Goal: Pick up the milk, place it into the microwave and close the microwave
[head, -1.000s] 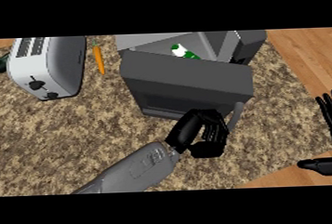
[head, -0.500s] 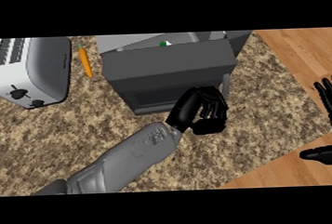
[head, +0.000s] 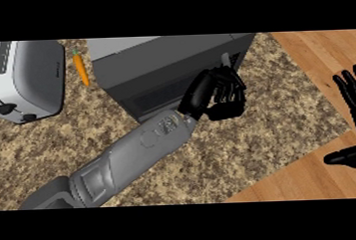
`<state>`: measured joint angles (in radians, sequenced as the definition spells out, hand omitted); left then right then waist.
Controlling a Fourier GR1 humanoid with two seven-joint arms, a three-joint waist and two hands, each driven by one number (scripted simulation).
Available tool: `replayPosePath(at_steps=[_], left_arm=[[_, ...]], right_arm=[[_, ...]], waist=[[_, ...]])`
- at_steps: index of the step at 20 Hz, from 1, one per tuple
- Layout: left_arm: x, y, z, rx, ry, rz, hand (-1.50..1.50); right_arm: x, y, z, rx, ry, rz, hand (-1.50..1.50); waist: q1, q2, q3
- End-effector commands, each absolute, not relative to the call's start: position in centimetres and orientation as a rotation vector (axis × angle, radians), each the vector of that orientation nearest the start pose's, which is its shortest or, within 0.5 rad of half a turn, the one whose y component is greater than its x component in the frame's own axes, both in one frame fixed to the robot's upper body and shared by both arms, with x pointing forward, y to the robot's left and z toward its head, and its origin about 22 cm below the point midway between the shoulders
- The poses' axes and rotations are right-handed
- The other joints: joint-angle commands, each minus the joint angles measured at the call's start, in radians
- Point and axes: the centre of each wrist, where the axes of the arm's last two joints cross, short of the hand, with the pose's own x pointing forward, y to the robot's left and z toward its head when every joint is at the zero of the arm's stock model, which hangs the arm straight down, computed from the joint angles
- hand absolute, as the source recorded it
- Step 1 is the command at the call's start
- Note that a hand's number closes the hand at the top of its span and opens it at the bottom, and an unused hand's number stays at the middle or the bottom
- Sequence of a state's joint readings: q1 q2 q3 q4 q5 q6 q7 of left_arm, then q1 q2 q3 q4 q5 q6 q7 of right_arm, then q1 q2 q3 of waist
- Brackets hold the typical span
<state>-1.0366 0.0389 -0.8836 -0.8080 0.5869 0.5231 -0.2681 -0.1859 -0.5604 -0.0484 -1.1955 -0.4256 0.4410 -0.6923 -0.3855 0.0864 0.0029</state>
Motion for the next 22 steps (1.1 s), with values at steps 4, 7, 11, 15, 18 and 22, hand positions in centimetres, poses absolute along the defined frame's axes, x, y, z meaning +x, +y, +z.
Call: replayPosePath(at_steps=[4,7,11,15,18,22], left_arm=[[35.7,-2.5,9.0,-0.212,-1.876,-0.582,1.50],[36.1,-2.6,9.6,-0.207,-1.882,-0.560,1.50],[36.1,-2.7,9.6,-0.199,-1.887,-0.565,1.50],[36.2,-2.7,9.7,-0.213,-1.876,-0.550,1.50],[36.3,-2.6,9.7,-0.197,-1.871,-0.550,1.50],[36.5,-2.7,10.0,-0.196,-1.880,-0.531,1.50]], right_arm=[[29.6,-37.3,5.1,0.478,-2.113,0.330,-1.50],[29.8,-37.3,5.8,0.503,-2.074,0.378,-1.50],[30.3,-36.2,7.4,0.571,-2.068,0.506,1.50],[31.0,-33.9,10.3,0.704,-2.064,0.712,1.50],[30.8,-32.9,10.9,0.735,-2.052,0.760,1.50],[30.6,-31.7,11.3,0.775,-2.028,0.802,1.50]], waist=[[-0.024,0.016,0.004],[-0.032,0.022,0.005],[-0.045,0.021,0.007],[-0.038,0.014,0.004],[-0.053,0.014,0.007],[-0.064,0.018,0.007]])
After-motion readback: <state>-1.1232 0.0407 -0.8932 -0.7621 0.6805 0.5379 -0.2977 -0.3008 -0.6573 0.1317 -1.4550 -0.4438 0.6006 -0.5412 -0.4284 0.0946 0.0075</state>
